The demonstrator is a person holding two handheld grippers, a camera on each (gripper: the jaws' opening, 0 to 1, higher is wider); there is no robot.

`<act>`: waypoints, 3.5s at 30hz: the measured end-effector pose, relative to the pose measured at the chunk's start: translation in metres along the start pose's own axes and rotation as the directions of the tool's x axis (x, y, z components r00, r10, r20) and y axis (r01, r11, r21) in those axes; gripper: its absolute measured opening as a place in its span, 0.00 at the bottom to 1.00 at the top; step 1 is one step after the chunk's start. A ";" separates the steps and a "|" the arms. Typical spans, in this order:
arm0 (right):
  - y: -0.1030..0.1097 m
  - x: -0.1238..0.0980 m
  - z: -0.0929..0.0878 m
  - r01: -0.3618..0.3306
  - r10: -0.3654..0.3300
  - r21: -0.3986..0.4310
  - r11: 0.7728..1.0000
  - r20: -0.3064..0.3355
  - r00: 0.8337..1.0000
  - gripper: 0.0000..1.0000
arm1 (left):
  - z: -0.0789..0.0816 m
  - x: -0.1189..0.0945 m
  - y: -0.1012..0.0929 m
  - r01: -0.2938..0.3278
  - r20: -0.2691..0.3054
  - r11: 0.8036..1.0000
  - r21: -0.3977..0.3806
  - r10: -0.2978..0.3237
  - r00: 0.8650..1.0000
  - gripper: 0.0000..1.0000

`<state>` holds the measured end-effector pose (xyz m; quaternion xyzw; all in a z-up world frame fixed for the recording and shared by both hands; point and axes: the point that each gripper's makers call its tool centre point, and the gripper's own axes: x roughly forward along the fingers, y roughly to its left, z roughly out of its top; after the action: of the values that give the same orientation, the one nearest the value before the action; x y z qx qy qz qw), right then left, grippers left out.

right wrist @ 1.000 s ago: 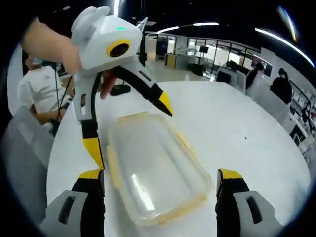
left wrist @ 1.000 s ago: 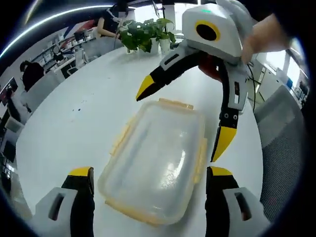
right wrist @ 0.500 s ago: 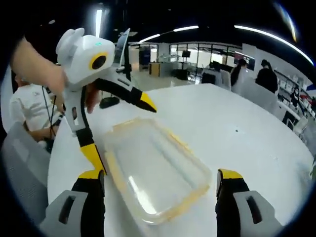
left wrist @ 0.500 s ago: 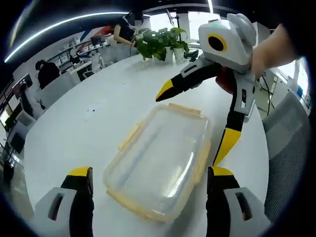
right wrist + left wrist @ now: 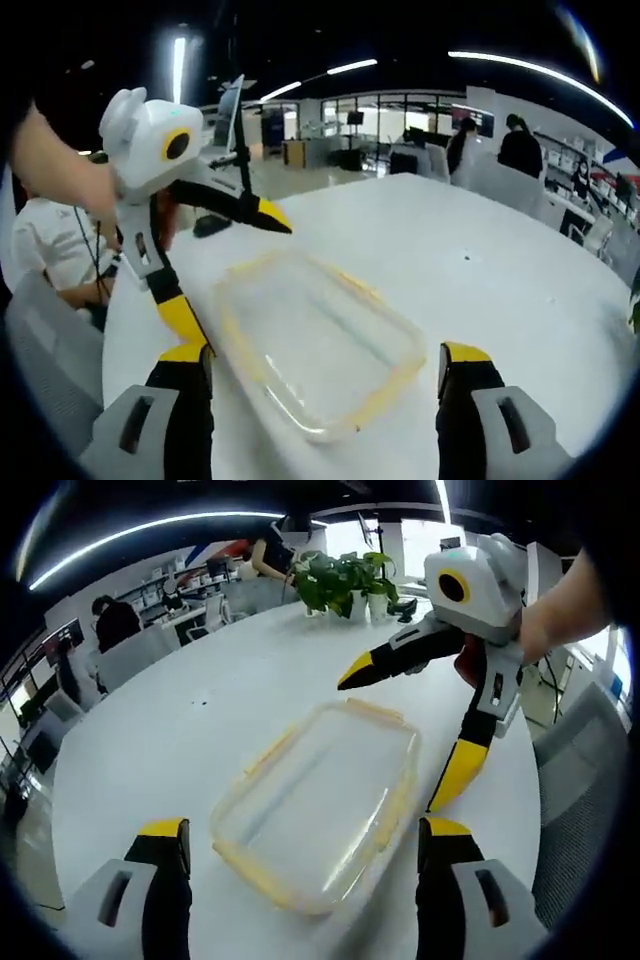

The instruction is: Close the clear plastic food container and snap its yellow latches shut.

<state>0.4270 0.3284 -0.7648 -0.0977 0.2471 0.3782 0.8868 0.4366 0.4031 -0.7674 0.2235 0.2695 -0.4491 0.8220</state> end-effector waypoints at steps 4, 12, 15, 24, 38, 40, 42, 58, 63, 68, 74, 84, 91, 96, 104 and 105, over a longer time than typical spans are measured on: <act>-0.001 -0.004 -0.002 0.008 -0.008 0.016 1.000 0.003 1.000 0.94 | -0.005 -0.004 0.000 -0.008 0.000 1.000 -0.021 0.008 1.000 0.95; -0.002 -0.012 0.001 0.025 -0.026 0.050 0.998 0.021 0.999 0.94 | -0.006 -0.012 0.002 -0.022 0.016 0.998 -0.063 0.023 1.000 0.94; -0.001 -0.015 0.000 0.027 -0.029 0.060 0.998 0.024 0.999 0.94 | -0.007 -0.014 0.002 -0.023 0.022 0.997 -0.080 0.024 0.999 0.94; 0.004 -0.026 -0.008 0.045 -0.049 0.106 0.993 0.036 0.998 0.94 | -0.011 -0.025 -0.004 -0.037 0.048 0.991 -0.127 0.044 0.998 0.94; 0.009 -0.039 -0.008 0.084 -0.098 0.177 0.981 0.076 0.992 0.93 | -0.011 -0.036 -0.006 -0.073 0.095 0.971 -0.228 0.097 0.991 0.93; 0.009 -0.043 -0.006 0.089 -0.106 0.186 0.978 0.082 0.991 0.93 | -0.011 -0.039 -0.006 -0.074 0.109 0.966 -0.249 0.104 0.989 0.93; 0.009 -0.046 -0.006 0.094 -0.113 0.196 0.976 0.089 0.990 0.93 | -0.012 -0.042 -0.007 -0.074 0.117 0.958 -0.276 0.110 0.987 0.94; 0.018 -0.065 -0.004 0.113 -0.147 0.267 0.957 0.111 0.983 0.93 | -0.014 -0.060 -0.019 -0.086 0.157 0.933 -0.351 0.149 0.976 0.93; 0.019 -0.071 -0.011 0.127 -0.165 0.301 0.945 0.104 0.981 0.92 | -0.019 -0.065 -0.019 -0.091 0.154 0.927 -0.364 0.156 0.976 0.92; 0.018 -0.075 -0.012 0.136 -0.176 0.308 0.941 0.105 0.979 0.92 | -0.022 -0.068 -0.022 -0.087 0.149 0.925 -0.369 0.152 0.977 0.92; 0.020 -0.082 -0.003 0.143 -0.188 0.313 0.939 0.120 0.975 0.92 | -0.020 -0.079 -0.026 -0.085 0.149 0.915 -0.394 0.155 0.977 0.91; 0.027 -0.091 -0.002 0.144 -0.184 0.282 0.949 0.119 0.976 0.91 | -0.021 -0.088 -0.030 -0.083 0.153 0.913 -0.400 0.155 0.976 0.91; 0.031 -0.094 -0.008 0.148 -0.187 0.276 0.950 0.121 0.975 0.91 | -0.029 -0.093 -0.039 -0.084 0.142 0.917 -0.390 0.150 0.978 0.90; 0.036 -0.098 -0.010 0.149 -0.189 0.270 0.951 0.127 0.974 0.91 | -0.032 -0.094 -0.043 -0.077 0.141 0.920 -0.384 0.140 0.980 0.90; 0.041 -0.106 -0.012 0.155 -0.197 0.280 0.948 0.131 0.971 0.91 | -0.033 -0.098 -0.050 -0.068 0.146 0.922 -0.380 0.133 0.980 0.90; 0.041 -0.107 -0.013 0.155 -0.198 0.278 0.948 0.131 0.971 0.91 | -0.034 -0.099 -0.051 -0.068 0.147 0.922 -0.381 0.134 0.980 0.90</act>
<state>0.3295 0.2856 -0.7201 0.0305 0.2151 0.2670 0.9389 0.3404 0.4594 -0.7356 0.0370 0.2670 -0.3637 0.8917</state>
